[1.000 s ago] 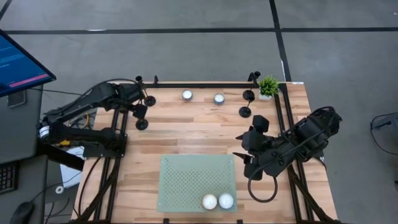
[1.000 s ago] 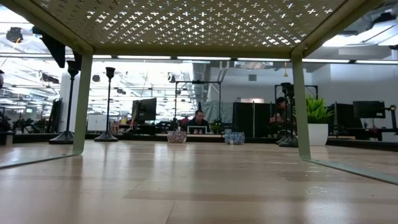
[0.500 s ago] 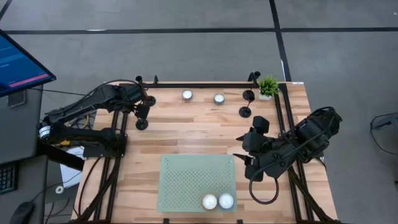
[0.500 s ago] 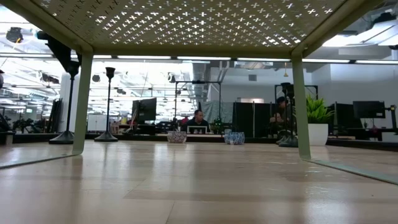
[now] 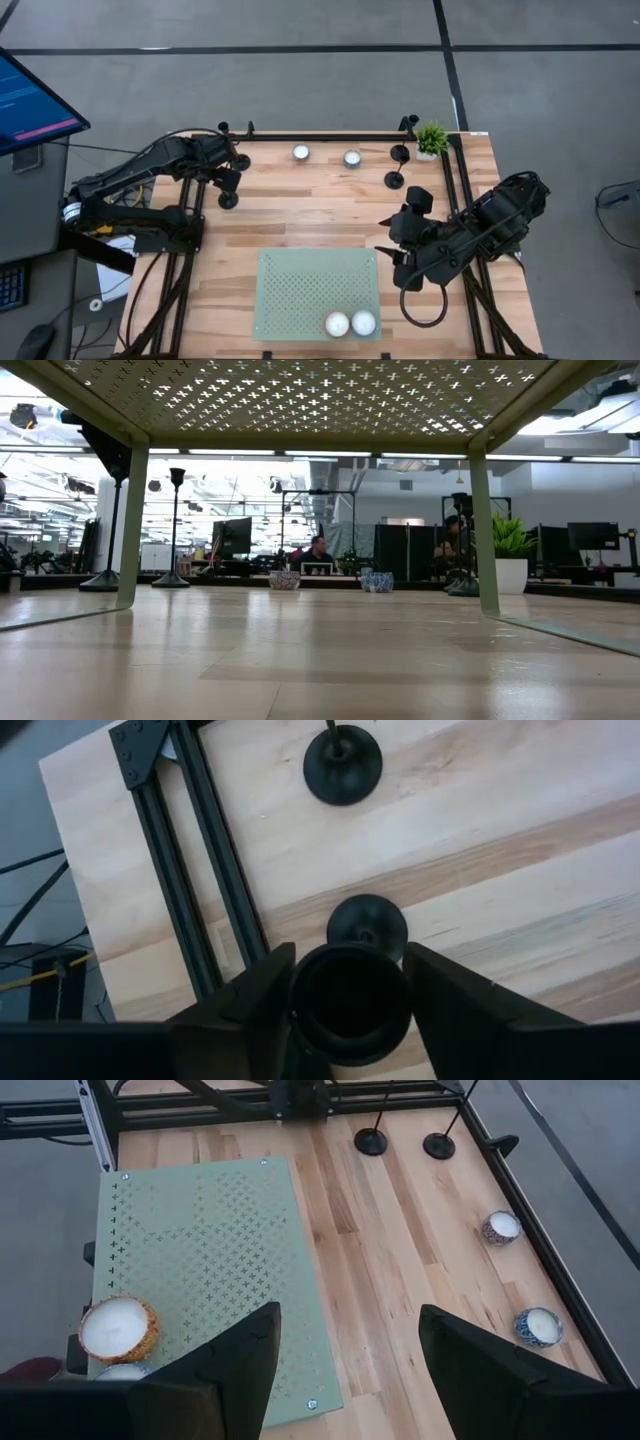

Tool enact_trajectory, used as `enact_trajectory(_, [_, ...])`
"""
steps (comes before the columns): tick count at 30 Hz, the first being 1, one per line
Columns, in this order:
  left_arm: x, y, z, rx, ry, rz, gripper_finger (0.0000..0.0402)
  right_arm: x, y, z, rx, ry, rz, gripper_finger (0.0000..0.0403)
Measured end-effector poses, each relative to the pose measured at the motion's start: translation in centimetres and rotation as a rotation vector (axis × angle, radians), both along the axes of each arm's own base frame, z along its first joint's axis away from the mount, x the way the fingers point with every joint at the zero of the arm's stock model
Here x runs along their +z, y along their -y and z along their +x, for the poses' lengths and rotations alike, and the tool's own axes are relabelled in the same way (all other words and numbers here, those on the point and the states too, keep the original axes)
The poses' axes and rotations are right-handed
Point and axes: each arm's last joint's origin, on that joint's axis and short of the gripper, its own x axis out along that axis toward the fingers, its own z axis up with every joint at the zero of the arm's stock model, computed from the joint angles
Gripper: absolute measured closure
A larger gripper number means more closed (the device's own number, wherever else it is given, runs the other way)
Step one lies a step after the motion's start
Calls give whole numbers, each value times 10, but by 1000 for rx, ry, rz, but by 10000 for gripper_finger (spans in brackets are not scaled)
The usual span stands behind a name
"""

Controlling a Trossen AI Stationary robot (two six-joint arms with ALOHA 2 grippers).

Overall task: Stock candles on shelf
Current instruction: Put the black candle holder on the shelf

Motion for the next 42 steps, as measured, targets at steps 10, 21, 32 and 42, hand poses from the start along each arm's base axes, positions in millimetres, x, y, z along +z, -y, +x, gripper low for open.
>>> enact_trajectory(10, [0,0,0,0,3,-2,270,0,0,0,-12,4,13,173])
enact_trajectory(21, [19,2,0,-50,71,-5,269,0,0,0,-12,4,13,173])
enact_trajectory(32, [105,16,-2,-259,562,67,269,2,12,9,2,12,-79,173])
enact_trajectory(42, [139,38,17,-542,816,13,267,18,60,64,69,182,-137,172])
